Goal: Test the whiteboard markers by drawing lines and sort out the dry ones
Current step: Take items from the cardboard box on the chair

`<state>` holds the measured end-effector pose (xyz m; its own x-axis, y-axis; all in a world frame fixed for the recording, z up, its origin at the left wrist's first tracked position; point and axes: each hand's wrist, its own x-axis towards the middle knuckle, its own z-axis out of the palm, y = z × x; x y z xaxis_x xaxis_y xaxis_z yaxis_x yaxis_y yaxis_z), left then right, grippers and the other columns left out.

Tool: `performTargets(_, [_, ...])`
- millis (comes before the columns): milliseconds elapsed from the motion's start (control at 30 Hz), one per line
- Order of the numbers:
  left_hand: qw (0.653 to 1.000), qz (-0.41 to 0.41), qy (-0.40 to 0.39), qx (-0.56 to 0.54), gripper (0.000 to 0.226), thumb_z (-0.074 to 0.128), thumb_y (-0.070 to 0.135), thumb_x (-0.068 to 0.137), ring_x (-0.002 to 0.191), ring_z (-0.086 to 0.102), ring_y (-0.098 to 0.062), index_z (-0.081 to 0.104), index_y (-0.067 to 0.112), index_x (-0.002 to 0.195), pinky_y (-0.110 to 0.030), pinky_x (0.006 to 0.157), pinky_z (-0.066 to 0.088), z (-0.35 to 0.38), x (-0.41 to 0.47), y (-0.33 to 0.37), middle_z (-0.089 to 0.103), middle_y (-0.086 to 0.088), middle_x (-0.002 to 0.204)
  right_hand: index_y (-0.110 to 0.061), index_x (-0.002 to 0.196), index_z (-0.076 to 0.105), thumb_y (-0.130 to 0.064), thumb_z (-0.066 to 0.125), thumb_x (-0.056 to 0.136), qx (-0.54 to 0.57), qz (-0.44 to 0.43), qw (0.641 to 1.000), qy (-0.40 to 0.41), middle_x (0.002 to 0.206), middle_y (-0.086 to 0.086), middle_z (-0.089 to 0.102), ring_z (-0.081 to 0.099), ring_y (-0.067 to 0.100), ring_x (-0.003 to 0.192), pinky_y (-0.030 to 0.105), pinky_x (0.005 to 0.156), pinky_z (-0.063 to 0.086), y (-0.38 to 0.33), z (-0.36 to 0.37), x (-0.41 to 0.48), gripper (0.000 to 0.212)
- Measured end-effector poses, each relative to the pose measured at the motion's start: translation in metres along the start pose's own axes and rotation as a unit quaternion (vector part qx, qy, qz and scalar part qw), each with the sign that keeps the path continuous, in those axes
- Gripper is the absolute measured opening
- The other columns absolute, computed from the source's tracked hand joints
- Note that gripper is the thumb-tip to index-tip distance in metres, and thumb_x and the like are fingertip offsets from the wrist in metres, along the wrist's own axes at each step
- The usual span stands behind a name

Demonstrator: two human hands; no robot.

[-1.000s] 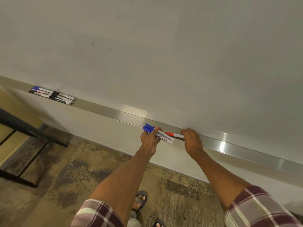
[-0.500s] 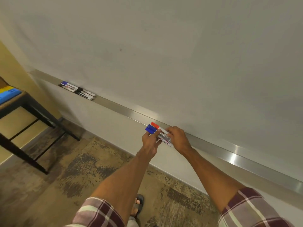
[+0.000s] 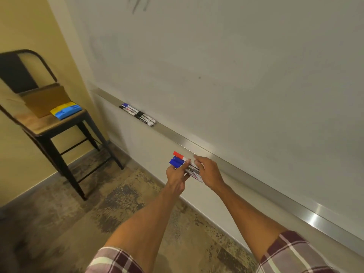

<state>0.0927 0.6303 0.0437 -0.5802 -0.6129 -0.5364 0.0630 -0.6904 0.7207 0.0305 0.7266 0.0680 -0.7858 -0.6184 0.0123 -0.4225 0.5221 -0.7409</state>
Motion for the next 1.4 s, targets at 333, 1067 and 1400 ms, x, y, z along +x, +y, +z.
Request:
performTargets(333, [0.996,0.030,0.044,-0.071,0.025,0.069,-0.002,0.085,0.080,0.068,-0.028,0.057,-0.003,0.108,-0.034,0.060,0.059,-0.091,0.033,0.099,0.065,-0.018,0.098,-0.013,0.116,0.057,-0.044,0.027,0.102,0.366,0.246,0.896,0.060,0.108,0.011,0.065,0.065,0.022,0.087,0.024,0.066,0.052,-0.075,0.107,0.027,0.046])
performTargets(1067, [0.999,0.005,0.021,-0.042,0.026,0.069,0.001,0.086,0.086,0.069,-0.030,0.060,-0.004,0.110,-0.038,0.072,0.060,-0.133,0.145,0.192,0.067,-0.021,0.103,-0.024,0.117,0.047,-0.028,0.042,0.101,0.444,0.199,0.870,0.077,0.111,0.010,0.056,0.059,0.019,0.087,0.022,0.058,0.045,-0.157,0.211,0.125,0.018])
performTargets(1400, [0.999,-0.034,0.015,-0.027,0.029,0.071,0.000,0.084,0.083,0.070,-0.031,0.058,-0.003,0.109,-0.034,0.059,0.059,-0.075,0.204,0.194,0.067,-0.020,0.101,-0.012,0.112,0.050,-0.014,0.043,0.100,0.464,0.215,0.848,0.139,0.099,0.011,0.058,0.059,0.019,0.076,0.020,0.051,0.044,-0.124,0.194,0.195,0.014])
